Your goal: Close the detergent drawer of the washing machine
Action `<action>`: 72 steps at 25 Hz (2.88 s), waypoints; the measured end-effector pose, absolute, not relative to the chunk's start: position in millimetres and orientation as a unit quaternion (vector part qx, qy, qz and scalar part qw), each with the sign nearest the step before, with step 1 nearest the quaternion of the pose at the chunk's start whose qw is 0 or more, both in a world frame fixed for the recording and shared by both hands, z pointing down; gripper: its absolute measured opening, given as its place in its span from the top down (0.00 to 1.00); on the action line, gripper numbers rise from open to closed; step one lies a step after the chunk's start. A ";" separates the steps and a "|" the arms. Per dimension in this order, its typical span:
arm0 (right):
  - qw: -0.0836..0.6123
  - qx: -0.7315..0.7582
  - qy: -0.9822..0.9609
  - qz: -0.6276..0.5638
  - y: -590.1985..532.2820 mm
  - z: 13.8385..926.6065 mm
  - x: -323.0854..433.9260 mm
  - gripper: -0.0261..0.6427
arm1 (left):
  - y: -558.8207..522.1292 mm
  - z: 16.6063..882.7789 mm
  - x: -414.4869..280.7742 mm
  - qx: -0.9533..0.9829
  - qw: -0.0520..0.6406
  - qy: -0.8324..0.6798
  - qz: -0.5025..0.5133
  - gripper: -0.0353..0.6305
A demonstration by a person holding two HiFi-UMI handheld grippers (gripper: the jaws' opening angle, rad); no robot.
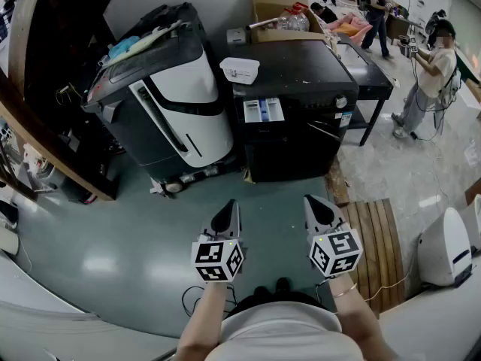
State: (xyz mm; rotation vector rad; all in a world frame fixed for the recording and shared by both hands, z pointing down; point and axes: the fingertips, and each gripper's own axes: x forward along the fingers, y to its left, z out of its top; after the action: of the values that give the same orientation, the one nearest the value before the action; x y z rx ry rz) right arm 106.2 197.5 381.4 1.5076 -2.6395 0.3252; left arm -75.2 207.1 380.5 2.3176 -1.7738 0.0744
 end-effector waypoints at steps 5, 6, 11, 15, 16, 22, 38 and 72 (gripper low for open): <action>0.041 0.503 -0.857 0.105 201.9 385.0 116.0 0.96 | 207.7 387.6 -62.7 0.790 0.113 -0.601 0.039 0.96; 0.039 0.504 -0.856 0.107 201.3 385.4 117.9 0.96 | 207.6 387.8 -61.2 0.790 0.112 -0.602 0.040 0.96; 0.026 0.510 -0.853 0.111 192.1 382.4 129.2 0.96 | 203.5 387.5 -57.9 0.784 0.109 -0.610 0.042 0.96; 0.031 0.516 -0.849 0.110 185.9 384.5 135.9 0.96 | 202.9 389.3 -56.3 0.780 0.110 -0.615 0.042 0.93; 0.032 0.515 -0.849 0.111 184.7 384.9 136.4 0.96 | 202.7 389.6 -55.9 0.779 0.110 -0.616 0.042 0.92; 0.039 0.501 -0.856 0.119 178.7 385.6 131.2 0.89 | 197.7 393.1 -57.9 0.771 0.118 -0.625 0.042 0.84; 0.063 0.526 -0.838 0.133 92.0 411.9 116.8 0.83 | 107.5 414.6 -84.6 0.766 0.133 -0.628 0.039 0.77; 0.135 0.590 -0.780 0.159 -83.6 460.1 92.7 0.81 | -86.6 464.5 -120.4 0.802 0.181 -0.565 0.073 0.70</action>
State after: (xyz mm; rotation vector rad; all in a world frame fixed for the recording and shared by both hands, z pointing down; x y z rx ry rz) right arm 92.7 -83.6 460.1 1.7086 -2.2611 0.4622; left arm -120.4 -86.6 464.5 2.2646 -1.5968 0.2052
